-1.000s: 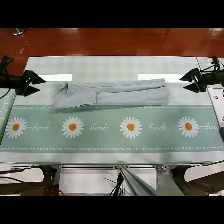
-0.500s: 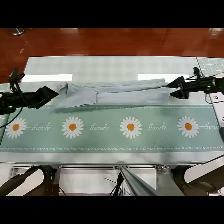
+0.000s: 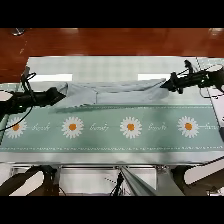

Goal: Fold the shirts.

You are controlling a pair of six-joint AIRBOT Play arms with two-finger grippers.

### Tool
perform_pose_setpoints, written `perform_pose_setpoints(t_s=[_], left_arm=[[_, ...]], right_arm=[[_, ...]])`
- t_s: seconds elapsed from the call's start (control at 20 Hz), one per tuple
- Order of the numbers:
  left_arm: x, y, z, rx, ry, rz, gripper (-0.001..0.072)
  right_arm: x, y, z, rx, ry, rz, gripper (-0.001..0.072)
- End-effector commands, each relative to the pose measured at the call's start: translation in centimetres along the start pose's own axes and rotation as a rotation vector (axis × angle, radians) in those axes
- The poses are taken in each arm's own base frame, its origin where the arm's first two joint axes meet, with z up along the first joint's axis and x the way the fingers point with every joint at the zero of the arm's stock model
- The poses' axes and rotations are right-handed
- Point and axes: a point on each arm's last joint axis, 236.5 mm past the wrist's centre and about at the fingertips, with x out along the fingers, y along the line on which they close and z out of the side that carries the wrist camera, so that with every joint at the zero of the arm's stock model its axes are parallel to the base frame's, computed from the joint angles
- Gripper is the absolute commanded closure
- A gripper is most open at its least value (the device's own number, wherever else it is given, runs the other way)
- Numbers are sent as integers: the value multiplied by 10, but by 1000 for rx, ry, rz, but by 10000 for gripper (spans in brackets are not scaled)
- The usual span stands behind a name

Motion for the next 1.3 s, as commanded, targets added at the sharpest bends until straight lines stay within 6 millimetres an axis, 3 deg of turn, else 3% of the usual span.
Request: perform_pose_setpoints(t_s=[0.0, 0.15, 0.3, 0.4, 0.55, 0.7, 0.85, 0.95, 1.05, 1.1, 1.15, 1.25], left_arm=[[17, -46, -19, 27, 63, -99, 685], [47, -106, -35, 169, 114, -161, 686], [89, -155, -37, 251, 93, -109, 687], [122, -191, -57, 346, 135, -89, 687], [173, -238, -109, 433, 283, -119, 687], [212, -262, -165, 440, 440, -132, 687], [226, -286, -230, 460, 581, -183, 686], [225, -297, -260, 465, 630, -211, 686], [217, -302, -264, 485, 649, -225, 685], [210, -301, -254, 492, 656, -228, 685], [203, -300, -236, 493, 648, -230, 685], [183, -287, -173, 491, 581, -194, 685]], right_arm=[[-58, 18, -18, -147, -22, -139, 690], [-102, 41, -49, -220, -100, -218, 690], [-125, 75, -95, -279, -180, -209, 690], [-135, 94, -124, -297, -234, -187, 690], [-150, 112, -157, -317, -304, -178, 690], [-163, 130, -177, -359, -351, -167, 690], [-166, 138, -183, -369, -362, -149, 690], [-166, 140, -182, -369, -369, -142, 690], [-166, 141, -181, -370, -374, -139, 690], [-167, 142, -180, -371, -378, -137, 690], [-166, 143, -179, -370, -381, -131, 689], [-163, 151, -177, -369, -376, -86, 689]])
